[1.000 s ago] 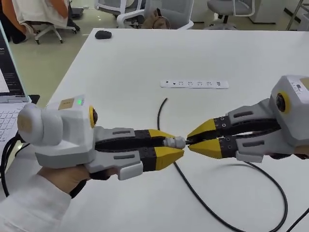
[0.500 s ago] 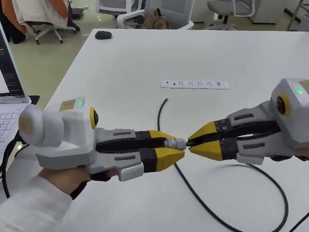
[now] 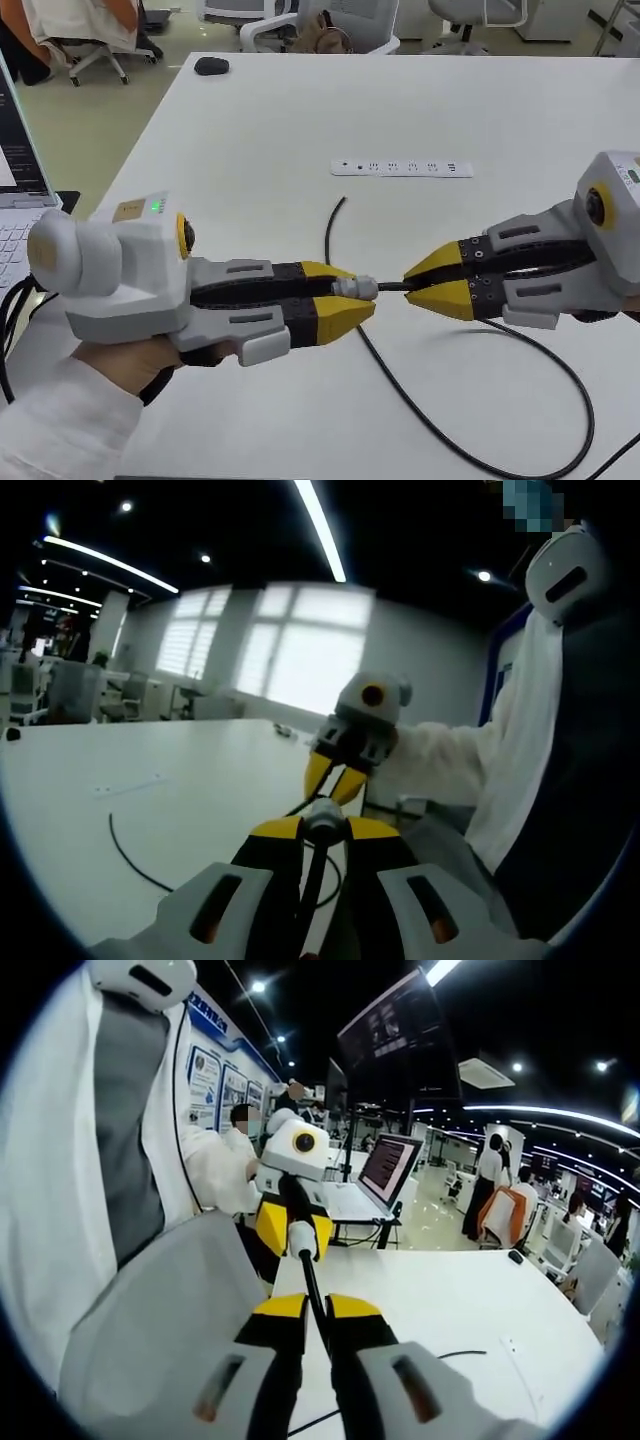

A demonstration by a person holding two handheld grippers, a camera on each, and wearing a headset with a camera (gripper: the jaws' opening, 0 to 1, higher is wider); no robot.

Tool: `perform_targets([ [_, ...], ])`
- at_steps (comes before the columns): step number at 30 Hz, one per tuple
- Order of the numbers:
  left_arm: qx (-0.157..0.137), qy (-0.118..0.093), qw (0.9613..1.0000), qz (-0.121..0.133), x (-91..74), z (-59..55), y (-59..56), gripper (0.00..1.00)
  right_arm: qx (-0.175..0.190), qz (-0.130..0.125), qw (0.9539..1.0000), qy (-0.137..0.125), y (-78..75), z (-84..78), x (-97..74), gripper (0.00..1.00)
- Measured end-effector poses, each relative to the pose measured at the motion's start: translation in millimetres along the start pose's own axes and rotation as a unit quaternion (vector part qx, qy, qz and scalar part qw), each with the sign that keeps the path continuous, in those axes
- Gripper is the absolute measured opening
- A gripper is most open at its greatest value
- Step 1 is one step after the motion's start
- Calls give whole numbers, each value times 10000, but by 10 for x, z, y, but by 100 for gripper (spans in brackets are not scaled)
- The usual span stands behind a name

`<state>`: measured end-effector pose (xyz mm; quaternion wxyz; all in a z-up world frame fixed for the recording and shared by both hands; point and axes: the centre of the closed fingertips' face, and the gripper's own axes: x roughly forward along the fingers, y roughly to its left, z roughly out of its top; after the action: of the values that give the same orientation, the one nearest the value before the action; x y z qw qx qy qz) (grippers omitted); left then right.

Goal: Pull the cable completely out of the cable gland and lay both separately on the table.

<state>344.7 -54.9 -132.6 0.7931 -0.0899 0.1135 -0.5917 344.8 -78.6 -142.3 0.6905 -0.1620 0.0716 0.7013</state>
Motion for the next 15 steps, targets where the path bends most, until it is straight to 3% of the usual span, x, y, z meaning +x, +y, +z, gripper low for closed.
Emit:
perform_targets([
  [10,2,8,10000,55,-44,-1,24,17,100,-175,9997,128,-47,-114,-123,5],
  [15,-45,-106,9999,84,-83,49,38,17,157,-245,9994,185,-51,-169,-171,5],
])
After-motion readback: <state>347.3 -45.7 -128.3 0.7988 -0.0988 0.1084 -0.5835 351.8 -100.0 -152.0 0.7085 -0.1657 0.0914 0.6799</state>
